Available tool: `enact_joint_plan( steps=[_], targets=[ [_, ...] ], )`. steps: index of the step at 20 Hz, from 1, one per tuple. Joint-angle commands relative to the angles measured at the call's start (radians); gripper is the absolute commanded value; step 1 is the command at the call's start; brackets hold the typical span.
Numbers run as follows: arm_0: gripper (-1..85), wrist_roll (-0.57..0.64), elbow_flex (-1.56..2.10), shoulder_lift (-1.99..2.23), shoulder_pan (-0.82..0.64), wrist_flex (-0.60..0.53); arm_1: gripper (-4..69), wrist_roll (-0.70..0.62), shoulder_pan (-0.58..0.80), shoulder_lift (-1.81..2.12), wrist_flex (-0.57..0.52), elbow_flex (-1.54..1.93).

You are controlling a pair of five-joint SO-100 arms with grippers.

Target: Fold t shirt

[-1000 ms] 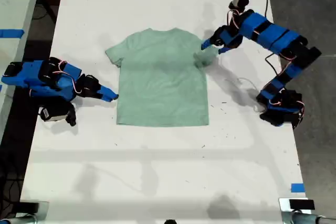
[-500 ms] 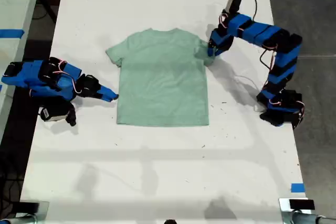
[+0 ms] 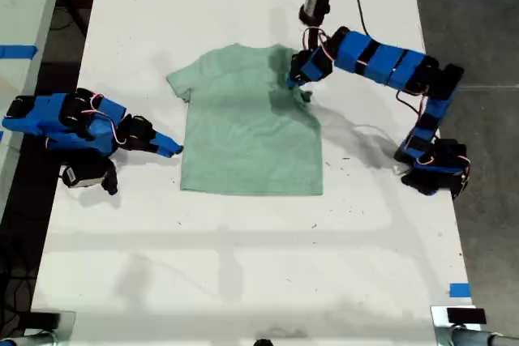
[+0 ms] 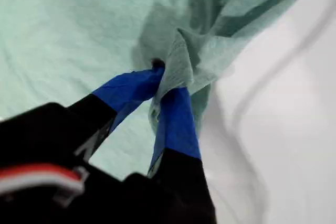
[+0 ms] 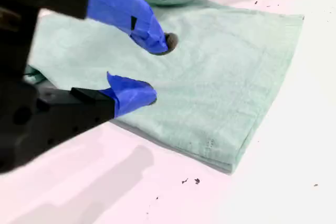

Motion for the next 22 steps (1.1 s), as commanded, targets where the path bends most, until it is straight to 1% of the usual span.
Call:
enact_joint_plan(
  steps=[1, 3, 4, 5, 7, 9, 10, 11, 13, 14, 15, 19, 21, 22],
  targets=[
    [11.6, -0.002, 0.005, 0.008, 0.012, 0.000, 1.6, -0.025, -0.117, 0.051, -0.086, -0.094],
    [11.6, -0.002, 0.005, 0.008, 0.012, 0.000, 2.8, -0.009, -0.170, 0.021, -0.149, -0.104],
    [11.6, -0.002, 0.005, 0.008, 0.012, 0.000, 10.8, -0.008, -0.186, 0.012, -0.175, -0.110],
    [11.6, -0.002, 0.005, 0.008, 0.012, 0.000, 21.3, -0.015, -0.192, 0.008, -0.170, -0.137],
    [11.6, -0.002, 0.005, 0.008, 0.012, 0.000, 22.2, -0.032, -0.181, 0.040, -0.120, -0.169],
    [11.6, -0.002, 0.005, 0.008, 0.012, 0.000, 21.0, -0.040, -0.144, 0.117, -0.032, -0.166],
    [11.6, -0.002, 0.005, 0.008, 0.012, 0.000, 17.4, -0.035, -0.121, 0.163, 0.028, -0.146],
    [11.6, -0.002, 0.005, 0.008, 0.012, 0.000, -0.1, -0.018, -0.098, 0.219, 0.087, -0.100],
    [11.6, -0.002, 0.005, 0.008, 0.012, 0.000, 0.1, 0.014, -0.107, 0.359, 0.160, 0.051],
    [11.6, -0.002, 0.005, 0.008, 0.012, 0.000, 0.1, 0.044, -0.140, 0.437, 0.167, 0.155],
    [11.6, -0.002, 0.005, 0.008, 0.012, 0.000, 0.1, 0.083, -0.187, 0.526, 0.150, 0.284],
    [11.6, -0.002, 0.005, 0.008, 0.012, 0.000, 0.1, 0.267, -0.402, 0.977, -0.023, 0.914],
    [11.6, -0.002, 0.005, 0.008, 0.012, 0.000, 0.2, 0.354, -0.489, 1.256, -0.114, 1.213],
    [11.6, -0.002, 0.005, 0.008, 0.012, 0.000, 0.2, 0.377, -0.518, 1.408, -0.147, 1.344]
  ],
)
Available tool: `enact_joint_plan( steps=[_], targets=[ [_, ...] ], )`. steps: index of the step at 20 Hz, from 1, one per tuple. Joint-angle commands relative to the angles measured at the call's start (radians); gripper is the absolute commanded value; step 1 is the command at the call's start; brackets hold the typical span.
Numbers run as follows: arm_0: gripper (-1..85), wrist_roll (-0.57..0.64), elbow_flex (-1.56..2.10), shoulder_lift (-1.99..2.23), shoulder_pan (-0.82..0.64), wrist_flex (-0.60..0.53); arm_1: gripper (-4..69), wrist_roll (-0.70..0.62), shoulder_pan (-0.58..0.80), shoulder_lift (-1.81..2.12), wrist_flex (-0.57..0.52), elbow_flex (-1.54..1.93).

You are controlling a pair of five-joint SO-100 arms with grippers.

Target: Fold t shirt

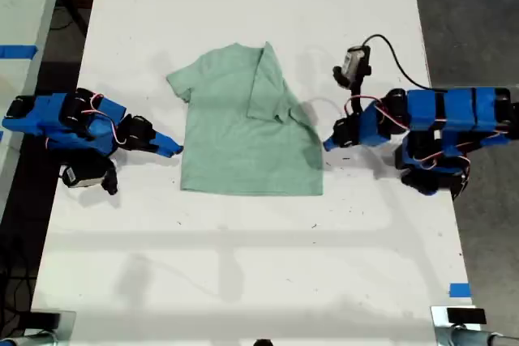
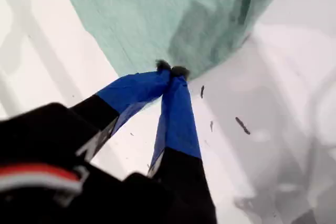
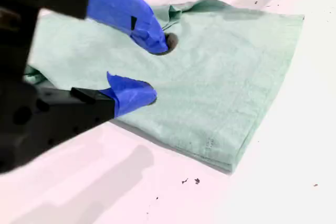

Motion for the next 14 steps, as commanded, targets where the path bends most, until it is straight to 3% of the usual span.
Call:
enact_joint_plan(
  steps=[1, 2, 4, 5, 6, 8, 10, 11, 12, 13, 14],
  targets=[
    [11.6, -0.002, 0.005, 0.006, 0.012, 0.000, 0.2, 0.067, -0.077, 0.446, -0.081, 0.347],
    [11.6, -0.002, 0.005, 0.006, 0.012, 0.000, 0.2, 0.077, -0.084, 0.597, -0.032, 0.439],
    [11.6, -0.002, 0.005, 0.006, 0.012, 0.000, 0.2, 0.104, -0.063, 0.977, 0.172, 0.634],
    [11.6, -0.002, 0.003, 0.006, 0.012, 0.000, 0.2, 0.144, -0.054, 0.968, 0.204, 0.661],
    [12.1, 0.046, 0.008, 0.006, 0.012, -0.006, 0.2, 0.146, -0.063, 0.966, 0.146, 0.701],
    [12.3, 0.135, 0.008, 0.008, 0.052, -0.017, 0.2, 0.147, -0.063, 0.966, 0.143, 0.706],
    [12.3, 0.058, -0.006, 0.008, 0.089, -0.005, 0.2, 0.152, -0.061, 0.966, 0.143, 0.706],
    [12.9, -0.114, -0.009, 0.008, 0.120, -0.003, 0.2, 0.156, -0.063, 0.966, 0.143, 0.707],
    [25.8, -0.209, -0.012, 0.008, 0.161, -0.021, 0.2, 0.166, -0.060, 0.966, 0.146, 0.707],
    [29.4, -0.225, -0.020, 0.009, 0.176, -0.031, 0.2, 0.173, -0.055, 0.966, 0.150, 0.707],
    [11.7, -0.181, -0.021, 0.009, 0.179, -0.077, 0.2, 0.181, -0.051, 0.966, 0.152, 0.707]
  ],
)
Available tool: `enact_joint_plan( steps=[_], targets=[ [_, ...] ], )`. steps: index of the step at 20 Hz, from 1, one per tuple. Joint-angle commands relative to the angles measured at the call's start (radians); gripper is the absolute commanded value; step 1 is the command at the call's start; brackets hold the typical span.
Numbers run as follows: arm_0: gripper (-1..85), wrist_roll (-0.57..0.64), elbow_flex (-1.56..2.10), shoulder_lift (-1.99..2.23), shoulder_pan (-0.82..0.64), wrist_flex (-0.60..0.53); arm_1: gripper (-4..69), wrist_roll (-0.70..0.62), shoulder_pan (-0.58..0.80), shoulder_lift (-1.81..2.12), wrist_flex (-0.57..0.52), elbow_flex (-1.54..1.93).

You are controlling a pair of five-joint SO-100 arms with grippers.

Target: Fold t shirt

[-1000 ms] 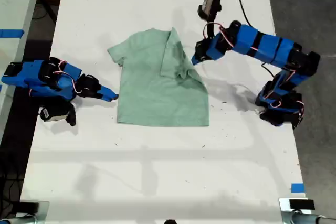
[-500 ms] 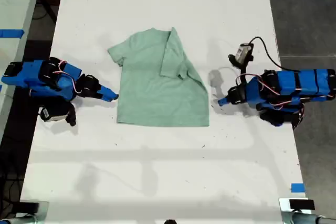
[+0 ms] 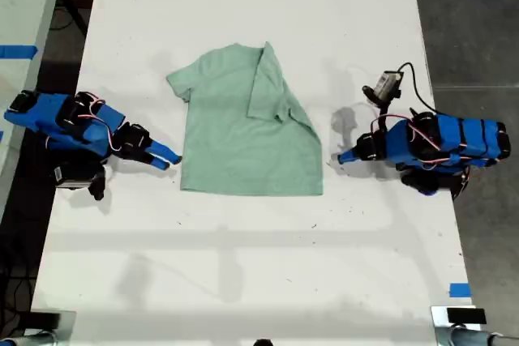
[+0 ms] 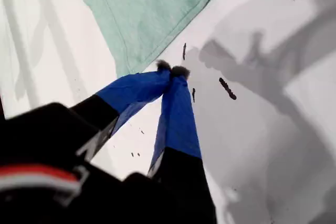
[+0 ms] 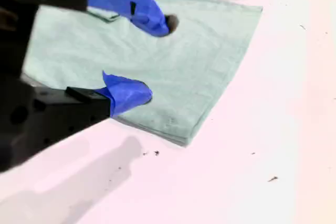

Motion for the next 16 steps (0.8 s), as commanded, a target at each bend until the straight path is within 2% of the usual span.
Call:
enact_joint_plan(
  steps=[1, 3, 5, 7, 8, 9, 10, 11, 14, 16],
  targets=[
    [-0.2, -0.031, -0.014, 0.008, 0.018, -0.078, 0.2, 0.034, 0.018, 0.017, 0.005, 0.058],
    [-0.2, -0.051, -0.018, 0.008, 0.002, -0.104, 0.2, 0.051, 0.018, 0.017, 0.009, 0.058],
    [-0.2, 0.012, -0.028, 0.009, 0.005, -0.196, 0.2, 0.064, 0.020, 0.017, 0.015, 0.058],
    [-0.2, 0.025, -0.040, 0.009, -0.063, -0.204, 0.2, 0.074, 0.021, 0.017, 0.020, 0.058],
    [-0.2, 0.067, -0.035, 0.009, -0.126, -0.202, 0.2, 0.077, 0.026, 0.017, 0.021, 0.058],
    [0.3, 0.087, -0.018, 0.009, -0.206, -0.167, 0.2, 0.080, 0.029, 0.017, 0.023, 0.058],
    [-0.1, 0.175, -0.017, 0.009, -0.307, -0.069, 0.2, 0.080, 0.029, 0.017, 0.023, 0.058],
    [-0.1, 0.202, 0.021, 0.009, -0.374, -0.028, 0.2, 0.081, 0.029, 0.017, 0.025, 0.058],
    [-0.1, 0.118, 0.018, 0.009, -0.288, -0.031, 0.1, 0.055, 0.015, 0.017, 0.043, 0.043],
    [-0.1, 0.160, 0.009, 0.009, -0.299, -0.018, -0.5, 0.101, 0.025, 0.017, 0.081, 0.034]
  ],
)
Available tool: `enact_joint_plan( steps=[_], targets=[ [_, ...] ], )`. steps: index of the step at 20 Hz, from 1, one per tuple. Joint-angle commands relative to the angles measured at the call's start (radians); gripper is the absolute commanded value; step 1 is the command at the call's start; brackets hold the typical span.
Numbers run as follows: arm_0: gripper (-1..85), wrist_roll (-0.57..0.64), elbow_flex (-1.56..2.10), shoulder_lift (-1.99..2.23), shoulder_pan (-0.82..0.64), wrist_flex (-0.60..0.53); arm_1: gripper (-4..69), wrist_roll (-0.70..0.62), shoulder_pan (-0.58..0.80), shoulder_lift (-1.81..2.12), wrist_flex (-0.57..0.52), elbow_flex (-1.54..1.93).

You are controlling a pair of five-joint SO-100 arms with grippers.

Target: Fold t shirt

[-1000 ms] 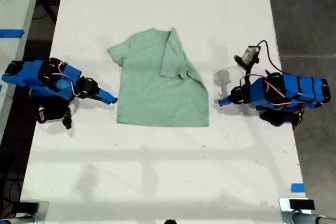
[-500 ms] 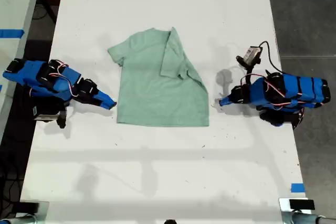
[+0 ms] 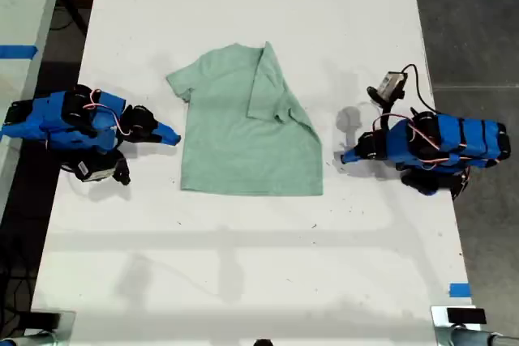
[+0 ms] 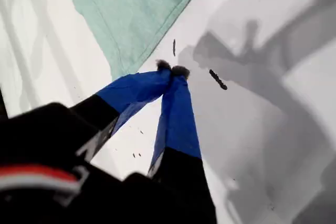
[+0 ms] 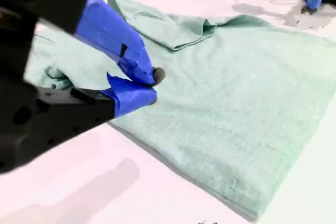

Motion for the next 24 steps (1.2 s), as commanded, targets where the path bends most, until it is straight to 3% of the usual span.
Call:
enact_joint_plan(
  steps=[1, 8, 24],
  targets=[
    [-0.1, 0.017, 0.003, 0.009, -0.002, 0.003, -0.5, 0.018, 0.005, 0.017, 0.025, 0.029],
    [-0.2, 0.020, 0.014, 0.009, 0.000, -0.044, -0.7, 0.014, 0.060, 0.017, 0.052, 0.021],
    [-0.2, -0.002, 0.008, 0.009, -0.044, -0.020, -0.8, 0.015, 0.067, 0.017, 0.051, 0.026]
  ],
)
